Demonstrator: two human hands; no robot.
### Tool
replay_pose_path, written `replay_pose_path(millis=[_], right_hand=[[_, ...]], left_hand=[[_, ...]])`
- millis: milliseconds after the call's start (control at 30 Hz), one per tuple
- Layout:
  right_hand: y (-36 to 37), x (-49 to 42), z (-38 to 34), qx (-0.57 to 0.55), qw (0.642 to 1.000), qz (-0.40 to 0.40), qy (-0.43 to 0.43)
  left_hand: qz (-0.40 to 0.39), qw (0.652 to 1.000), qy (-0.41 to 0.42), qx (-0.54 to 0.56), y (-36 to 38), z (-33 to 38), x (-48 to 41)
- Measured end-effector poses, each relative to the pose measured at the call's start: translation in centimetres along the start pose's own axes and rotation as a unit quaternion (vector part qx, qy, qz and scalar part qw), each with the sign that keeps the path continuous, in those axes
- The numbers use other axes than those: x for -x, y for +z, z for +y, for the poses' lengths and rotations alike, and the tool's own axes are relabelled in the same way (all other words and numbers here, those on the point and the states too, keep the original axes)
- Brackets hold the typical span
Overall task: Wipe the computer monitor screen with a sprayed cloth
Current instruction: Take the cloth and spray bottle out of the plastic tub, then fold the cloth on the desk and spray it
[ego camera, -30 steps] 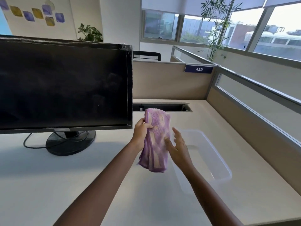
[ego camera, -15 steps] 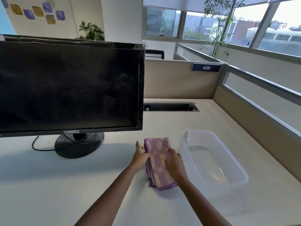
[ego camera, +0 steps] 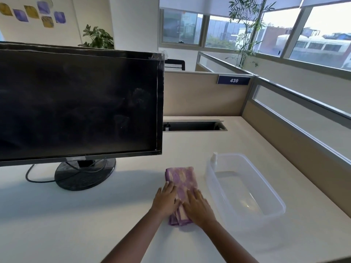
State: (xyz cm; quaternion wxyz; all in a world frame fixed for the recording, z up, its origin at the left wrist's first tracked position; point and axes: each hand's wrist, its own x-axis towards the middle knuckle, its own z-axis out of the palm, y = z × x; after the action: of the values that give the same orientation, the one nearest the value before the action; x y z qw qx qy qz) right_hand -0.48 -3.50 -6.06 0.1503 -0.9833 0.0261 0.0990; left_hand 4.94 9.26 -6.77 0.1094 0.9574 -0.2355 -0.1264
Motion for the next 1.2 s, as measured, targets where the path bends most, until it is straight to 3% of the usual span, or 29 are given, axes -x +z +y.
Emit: replay_pose_path(millis=[200, 333, 633, 900, 1033, 1200], right_hand=[[-5.5, -0.1, 0.7, -0.113, 0.968, 0.213, -0.074], [-9.5, -2.2, 2.4, -0.14, 0.933, 0.33, -0.048], [-11.4, -5.8, 4.9, -0.124, 0.962, 0.242, 0.04], [-11.8, -4.3, 5.6, -0.149, 0.942, 0.301, 0.01], [-13.9, -2.6, 5.4, -0.176, 0.917, 0.359, -0.021], [-17.1, -0.3, 3.9, -0.224, 0.889, 0.392, -0.079]], left_hand=[[0.093, 0.995, 0.008, 0.02, -2.0, 1.6, -1.1], [0.122, 0.987, 0.072, 0.072, -3.5, 4.0, -2.0], [0.103, 0.982, 0.156, 0.006, -4.5, 8.4, -3.4], [0.109, 0.982, 0.13, 0.085, -5.1, 8.4, -3.5], [0.128, 0.964, 0.115, 0.204, -6.0, 8.6, -3.7], [0.162, 0.938, 0.146, 0.269, -6.9, 9.0, -3.6]])
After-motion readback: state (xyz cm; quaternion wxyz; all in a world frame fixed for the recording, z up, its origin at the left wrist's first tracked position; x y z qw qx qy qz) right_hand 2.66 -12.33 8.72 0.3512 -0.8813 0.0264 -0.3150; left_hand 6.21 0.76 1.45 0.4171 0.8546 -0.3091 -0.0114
